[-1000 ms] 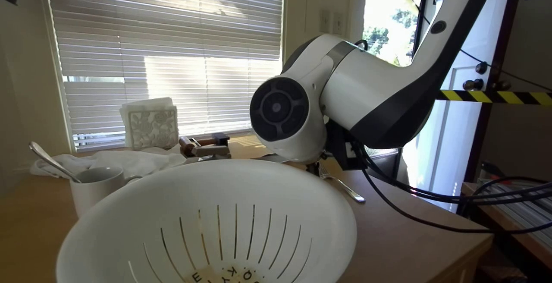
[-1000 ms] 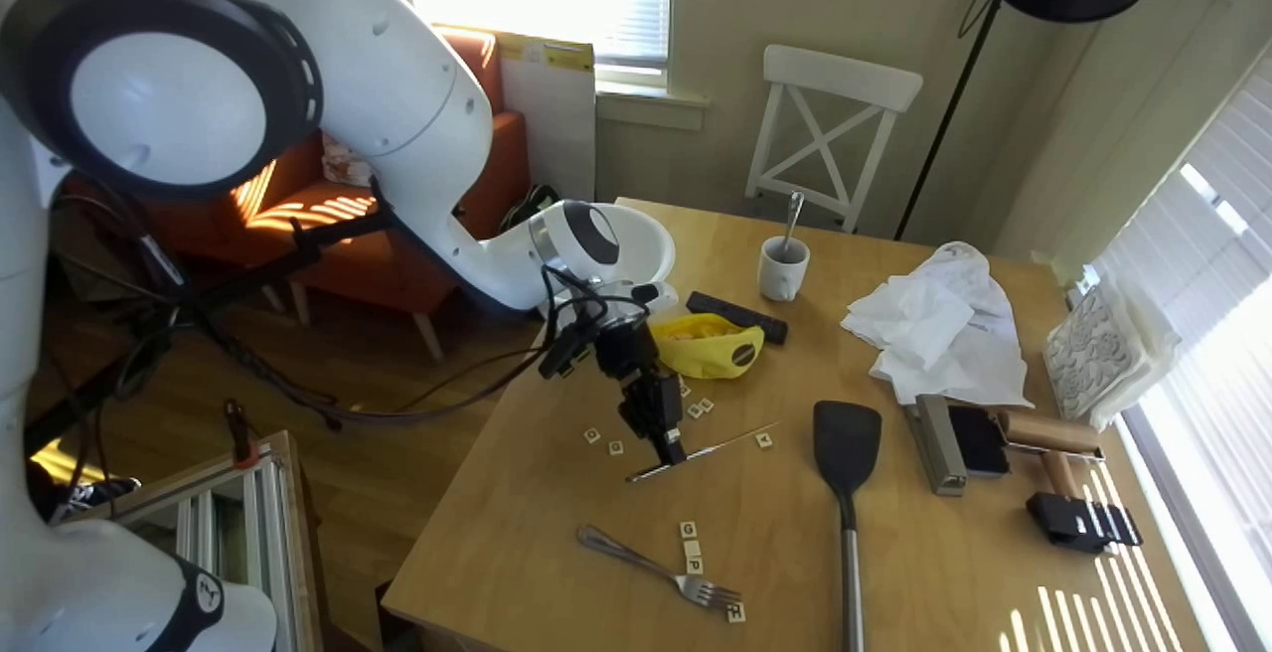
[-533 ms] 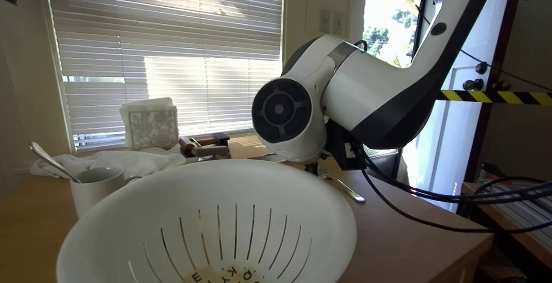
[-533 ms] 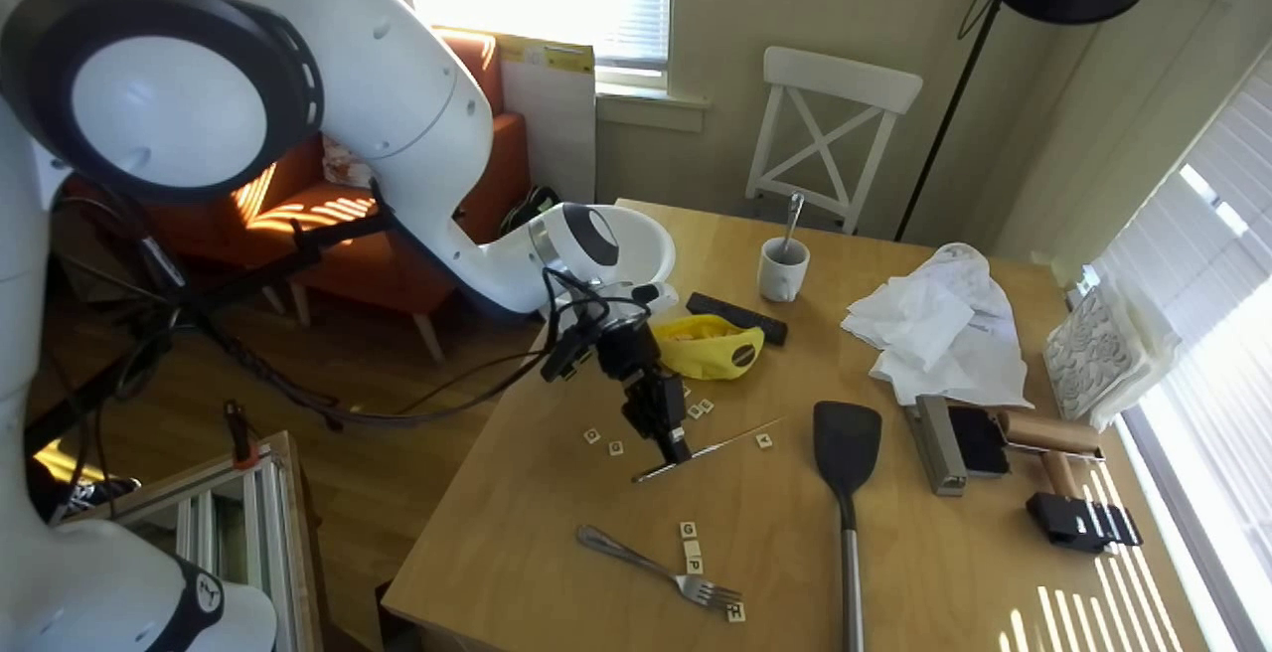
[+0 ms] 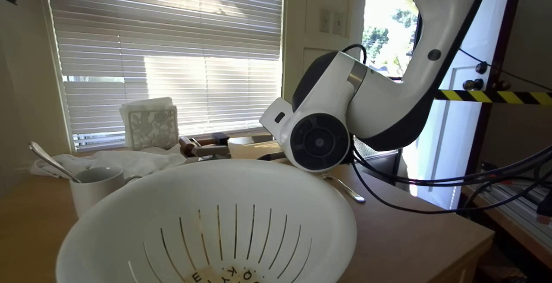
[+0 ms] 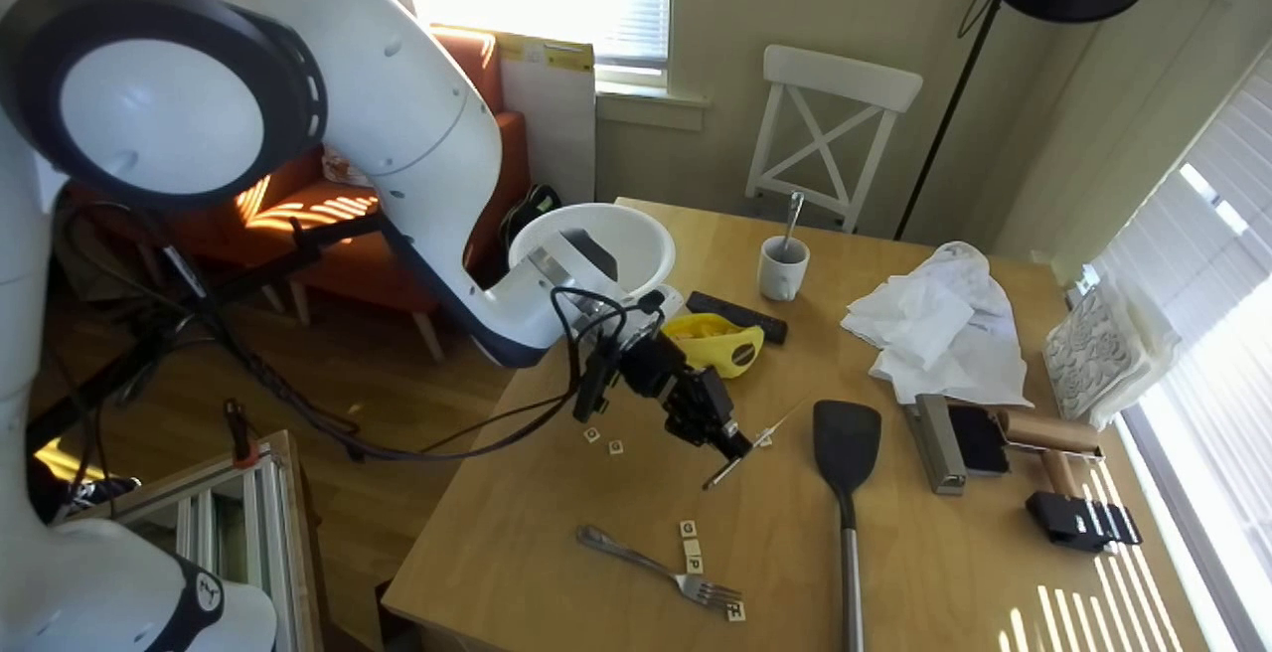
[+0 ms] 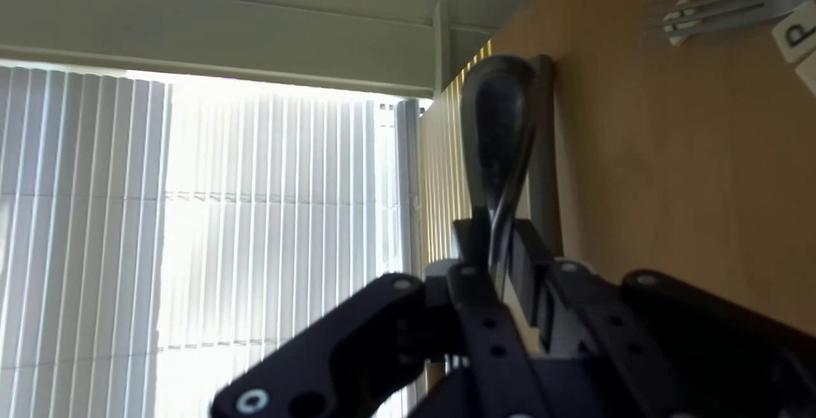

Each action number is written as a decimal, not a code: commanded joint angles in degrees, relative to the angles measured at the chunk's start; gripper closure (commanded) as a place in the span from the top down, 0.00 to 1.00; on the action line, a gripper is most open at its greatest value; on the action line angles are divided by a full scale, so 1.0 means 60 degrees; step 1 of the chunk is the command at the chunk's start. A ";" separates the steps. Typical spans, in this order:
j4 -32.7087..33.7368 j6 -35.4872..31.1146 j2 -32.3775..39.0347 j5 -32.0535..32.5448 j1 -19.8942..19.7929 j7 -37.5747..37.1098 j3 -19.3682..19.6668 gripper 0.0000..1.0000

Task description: Move the knife on the table

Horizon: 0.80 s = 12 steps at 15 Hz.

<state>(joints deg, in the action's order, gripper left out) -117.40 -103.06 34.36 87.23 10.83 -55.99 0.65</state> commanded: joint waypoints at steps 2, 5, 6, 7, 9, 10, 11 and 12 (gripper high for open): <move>-0.0260 0.0031 0.0099 0.0804 -0.0596 -0.0708 -0.0256 0.04; -0.0159 0.0134 0.0109 0.0459 -0.0784 -0.0422 -0.0419 0.16; -0.0159 0.0129 0.0129 0.0456 -0.0836 -0.0432 -0.0415 0.16; -0.0159 0.0126 0.0140 0.0453 -0.0863 -0.0440 -0.0416 0.16; -0.0159 0.0124 0.0142 0.0451 -0.0870 -0.0449 -0.0428 0.16; -0.0159 0.0123 0.0142 0.0451 -0.0869 -0.0452 -0.0433 0.16; -0.0159 0.0123 0.0142 0.0450 -0.0868 -0.0454 -0.0436 0.16; -0.0159 0.0122 0.0142 0.0450 -0.0867 -0.0456 -0.0438 0.16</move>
<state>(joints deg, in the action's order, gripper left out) -118.43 -103.12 35.16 89.43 7.07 -58.77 -0.38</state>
